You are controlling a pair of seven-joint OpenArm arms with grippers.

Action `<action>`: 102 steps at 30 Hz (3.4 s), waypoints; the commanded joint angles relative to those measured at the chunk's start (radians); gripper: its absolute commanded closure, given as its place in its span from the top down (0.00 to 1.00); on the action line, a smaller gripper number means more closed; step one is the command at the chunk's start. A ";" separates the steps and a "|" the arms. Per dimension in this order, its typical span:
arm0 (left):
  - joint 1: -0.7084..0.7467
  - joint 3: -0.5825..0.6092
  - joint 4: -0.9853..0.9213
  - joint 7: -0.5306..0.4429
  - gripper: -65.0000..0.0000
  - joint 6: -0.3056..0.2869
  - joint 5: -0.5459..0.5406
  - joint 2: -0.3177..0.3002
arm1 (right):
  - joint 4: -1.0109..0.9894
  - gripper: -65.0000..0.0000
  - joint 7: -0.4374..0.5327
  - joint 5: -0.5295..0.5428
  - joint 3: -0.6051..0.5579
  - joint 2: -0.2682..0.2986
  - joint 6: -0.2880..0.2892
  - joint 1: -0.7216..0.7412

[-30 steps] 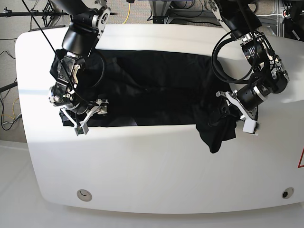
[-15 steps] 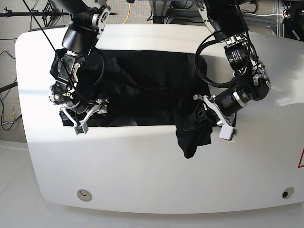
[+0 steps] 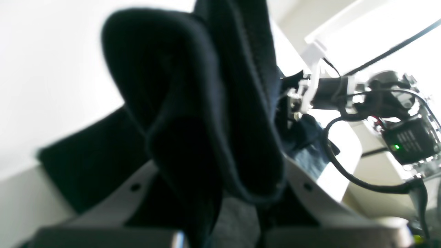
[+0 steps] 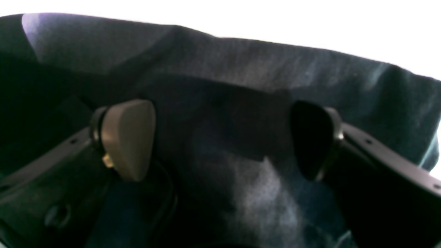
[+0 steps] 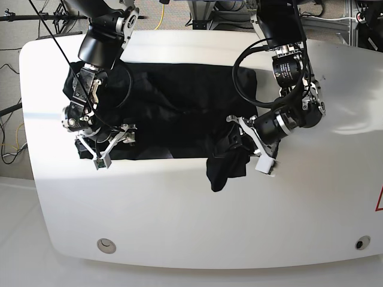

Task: Fold the T-shirt properly
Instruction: 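Lift the strip end with the left gripper and carry it toward the right gripper, then lower the held end onto the strip's middle with the left gripper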

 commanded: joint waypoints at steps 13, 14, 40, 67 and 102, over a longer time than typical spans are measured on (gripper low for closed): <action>-0.008 0.007 -0.120 -0.062 0.00 -0.004 -0.022 0.002 | -0.011 0.91 -0.094 -0.008 -0.001 -0.005 0.004 -0.005; -0.009 0.016 -0.120 -0.062 0.00 -0.004 -0.022 0.002 | -0.011 0.91 -0.094 -0.008 -0.001 -0.005 0.004 -0.005; 0.005 0.218 -0.167 -0.155 0.00 -0.002 -0.022 -0.001 | -0.010 0.91 -0.096 -0.008 -0.001 -0.005 0.004 -0.009; -0.004 0.375 -0.160 -0.155 0.55 -0.007 -0.024 -0.042 | -0.010 0.91 -0.096 -0.008 -0.001 -0.005 0.004 -0.009; -0.097 0.467 0.029 -0.195 0.55 0.015 -0.022 -0.183 | -0.010 0.91 -0.096 -0.006 -0.001 -0.005 0.006 -0.009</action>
